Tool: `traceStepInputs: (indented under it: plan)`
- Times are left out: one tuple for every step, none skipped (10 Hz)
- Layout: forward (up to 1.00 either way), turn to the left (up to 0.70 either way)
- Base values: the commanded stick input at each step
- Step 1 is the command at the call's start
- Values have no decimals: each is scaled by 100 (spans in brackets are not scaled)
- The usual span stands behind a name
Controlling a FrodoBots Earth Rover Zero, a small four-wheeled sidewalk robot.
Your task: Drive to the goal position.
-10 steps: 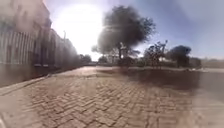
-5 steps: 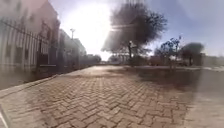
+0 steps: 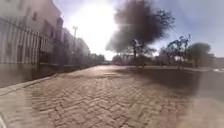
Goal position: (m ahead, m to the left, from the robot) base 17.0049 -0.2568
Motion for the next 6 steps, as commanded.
traceStepInputs:
  plan:
    - [100,0]
    - [100,0]
    - [100,0]
    - [100,0]
    - [100,0]
    - [100,0]
